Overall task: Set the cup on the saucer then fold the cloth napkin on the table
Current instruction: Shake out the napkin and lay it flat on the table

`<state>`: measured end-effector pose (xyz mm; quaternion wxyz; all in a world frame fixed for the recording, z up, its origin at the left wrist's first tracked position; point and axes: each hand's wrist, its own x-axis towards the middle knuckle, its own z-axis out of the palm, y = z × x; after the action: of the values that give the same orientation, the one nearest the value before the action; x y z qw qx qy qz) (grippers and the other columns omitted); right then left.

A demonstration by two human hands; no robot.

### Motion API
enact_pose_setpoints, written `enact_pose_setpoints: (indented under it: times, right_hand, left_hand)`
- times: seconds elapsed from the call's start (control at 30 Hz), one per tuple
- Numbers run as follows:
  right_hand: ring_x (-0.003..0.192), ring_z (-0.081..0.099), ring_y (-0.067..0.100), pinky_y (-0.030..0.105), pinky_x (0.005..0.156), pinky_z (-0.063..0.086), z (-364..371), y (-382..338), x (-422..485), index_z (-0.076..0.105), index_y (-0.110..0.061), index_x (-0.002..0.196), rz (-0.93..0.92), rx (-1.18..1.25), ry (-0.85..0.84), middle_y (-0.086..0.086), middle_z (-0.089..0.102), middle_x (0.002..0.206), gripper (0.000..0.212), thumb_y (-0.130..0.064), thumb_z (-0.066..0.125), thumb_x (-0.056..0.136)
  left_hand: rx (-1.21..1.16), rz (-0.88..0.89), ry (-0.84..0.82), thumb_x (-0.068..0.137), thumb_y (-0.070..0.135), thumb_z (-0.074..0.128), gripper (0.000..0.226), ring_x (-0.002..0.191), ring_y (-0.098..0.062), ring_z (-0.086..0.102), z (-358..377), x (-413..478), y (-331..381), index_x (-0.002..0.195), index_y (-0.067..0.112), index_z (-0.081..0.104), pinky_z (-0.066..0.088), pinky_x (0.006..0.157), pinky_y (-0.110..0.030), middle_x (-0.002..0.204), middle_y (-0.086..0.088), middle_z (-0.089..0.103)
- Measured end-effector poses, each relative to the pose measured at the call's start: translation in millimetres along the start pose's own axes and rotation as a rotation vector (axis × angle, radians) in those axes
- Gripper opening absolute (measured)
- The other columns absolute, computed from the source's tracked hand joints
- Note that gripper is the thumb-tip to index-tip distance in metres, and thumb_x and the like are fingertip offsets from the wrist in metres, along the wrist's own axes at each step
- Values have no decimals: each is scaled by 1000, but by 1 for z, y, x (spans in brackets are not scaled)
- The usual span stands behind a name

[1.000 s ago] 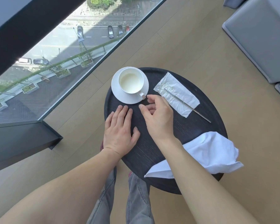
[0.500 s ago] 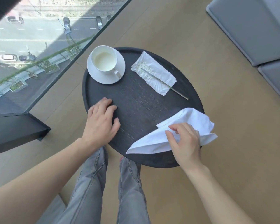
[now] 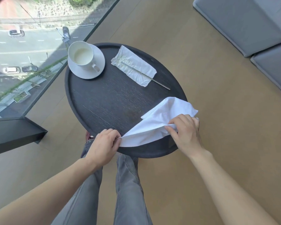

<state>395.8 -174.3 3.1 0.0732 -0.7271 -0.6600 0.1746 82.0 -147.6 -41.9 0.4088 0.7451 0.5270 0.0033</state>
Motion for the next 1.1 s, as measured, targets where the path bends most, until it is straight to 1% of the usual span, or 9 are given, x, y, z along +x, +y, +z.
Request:
enact_pose_setpoints:
  times: [0.1, 0.23, 0.4, 0.6, 0.77, 0.87, 0.93, 1.0, 1.1]
  right_hand:
    - [75, 55, 22, 36, 75, 30, -10, 10, -3, 59, -17, 77, 39, 67, -19, -9, 58, 75, 23, -34, 62, 93]
    - [72, 56, 22, 42, 76, 41, -30, 22, -8, 57, -17, 80, 118, 206, -33, -13, 57, 74, 15, -21, 59, 95]
    - [73, 54, 12, 31, 63, 42, -68, 32, -24, 57, -23, 84, 302, 366, -11, -11, 60, 77, 14, -18, 61, 97]
    - [73, 57, 19, 30, 61, 44, -112, 47, -51, 62, -23, 90, 596, 524, 220, -6, 64, 78, 8, -21, 62, 98]
    - [83, 60, 24, 29, 70, 42, -122, 51, -69, 64, -19, 105, 798, 642, 312, -6, 62, 87, 11, -12, 61, 97]
    - [88, 60, 23, 29, 70, 47, -121, 43, -77, 63, -22, 105, 973, 898, 389, 6, 66, 100, 17, -7, 59, 97]
    - [92, 62, 24, 32, 76, 50, -127, 41, -80, 62, -20, 106, 1084, 1196, 444, 13, 66, 112, 20, -3, 59, 97]
    - [94, 68, 28, 38, 82, 54, -137, 43, -83, 59, -17, 116, 1080, 1649, 480, 15, 67, 115, 27, 1, 59, 96]
    - [101, 74, 25, 40, 90, 58, -148, 45, -90, 53, -15, 128, 982, 2125, 592, 15, 70, 118, 42, 6, 61, 92]
  left_hand:
    - [-109, -68, 21, 101, 18, 59, 21, 80, -8, 53, -14, -3, 4, 84, 29, 52, 42, 71, -31, 83, 19, 57]
    - [-233, -201, 109, 103, 19, 56, 19, 67, -6, 54, -44, -3, 16, 86, 26, 54, 40, 60, -30, 71, 11, 58]
    - [-270, -213, 222, 105, 17, 55, 18, 70, -15, 54, -93, -7, 50, 88, 23, 52, 43, 62, -32, 73, 3, 59]
    - [-281, -228, 314, 106, 22, 56, 12, 74, -11, 55, -152, -11, 80, 94, 19, 58, 42, 63, -29, 79, 4, 61]
    - [-331, -272, 261, 105, 24, 55, 16, 70, -20, 59, -172, -18, 102, 91, 21, 62, 43, 60, -33, 77, -3, 65]
    - [-406, -310, 242, 106, 23, 54, 14, 71, -24, 62, -175, -26, 116, 93, 23, 60, 45, 60, -32, 85, -5, 68]
    - [-481, -337, 239, 106, 22, 51, 15, 69, -23, 62, -177, -35, 127, 98, 33, 56, 46, 60, -32, 93, -4, 70]
    - [-563, -356, 227, 106, 18, 48, 27, 65, -22, 59, -180, -43, 137, 95, 42, 55, 45, 60, -32, 90, -4, 67]
    - [-734, -373, 173, 103, 5, 44, 36, 62, -26, 50, -185, -52, 147, 83, 29, 63, 44, 65, -36, 82, -9, 54]
